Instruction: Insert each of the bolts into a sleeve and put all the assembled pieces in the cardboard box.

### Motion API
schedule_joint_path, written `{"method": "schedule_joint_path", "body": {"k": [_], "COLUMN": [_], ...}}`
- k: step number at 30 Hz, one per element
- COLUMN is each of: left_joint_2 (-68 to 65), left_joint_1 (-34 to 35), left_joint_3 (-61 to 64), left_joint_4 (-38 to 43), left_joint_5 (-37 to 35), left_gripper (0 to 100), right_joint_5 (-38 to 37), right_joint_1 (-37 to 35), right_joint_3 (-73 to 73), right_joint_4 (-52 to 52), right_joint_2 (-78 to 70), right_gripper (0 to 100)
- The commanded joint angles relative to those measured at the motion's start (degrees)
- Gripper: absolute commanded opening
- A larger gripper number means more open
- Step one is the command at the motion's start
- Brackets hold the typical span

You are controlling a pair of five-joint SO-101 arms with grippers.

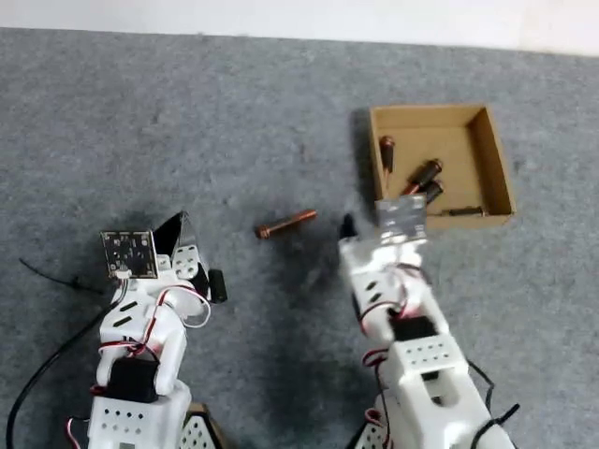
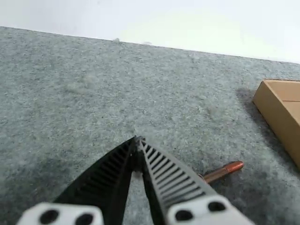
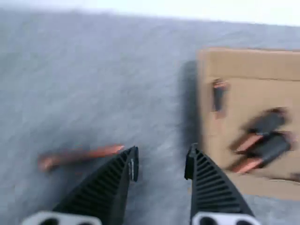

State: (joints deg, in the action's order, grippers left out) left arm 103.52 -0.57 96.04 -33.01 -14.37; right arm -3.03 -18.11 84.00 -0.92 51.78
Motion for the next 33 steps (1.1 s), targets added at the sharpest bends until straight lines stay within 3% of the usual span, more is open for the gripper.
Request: {"method": "schedule_joint_path", "body": {"k": [1,4,10,12,15,21,26,30,33], "left_joint_2": [0.31,0.31,0.31,0.31,0.31,0.31,0.31,0.31,0.31], "left_joint_1": [0.66,1.27,8.92,10.95,16.92,23.08,26.15,26.07,26.07], "left_joint_3": [1.1,1.1,1.1,1.1,0.92,0.66,0.57,0.57,0.57], "left_joint_4": [-0.09,0.35,3.69,4.57,4.84,6.51,6.95,6.95,6.95], "left_joint_5": [0.0,-0.09,-0.26,-0.26,0.09,0.18,0.18,0.18,0.18], "left_gripper": [1,1,1,1,1,1,1,1,1], "right_joint_5": [-2.64,-2.9,-2.55,0.88,10.2,9.49,9.41,9.67,14.86], "right_joint_1": [-5.76,-8.22,-8.66,-9.63,-13.67,-25.8,-33.98,-37.32,-38.29], "right_joint_3": [-0.13,-0.13,-0.13,-0.57,-7.69,-18.42,-19.82,-31.34,-40.84], "right_joint_4": [-4.0,-4.18,-4.44,-9.01,-19.21,-24.75,-20.88,-19.38,-21.58], "right_joint_2": [3.56,3.47,3.47,3.91,3.47,2.33,-10.68,-25.54,-34.77], "right_gripper": [14.6,14.6,14.6,14.6,14.6,14.6,14.6,14.6,14.6]}}
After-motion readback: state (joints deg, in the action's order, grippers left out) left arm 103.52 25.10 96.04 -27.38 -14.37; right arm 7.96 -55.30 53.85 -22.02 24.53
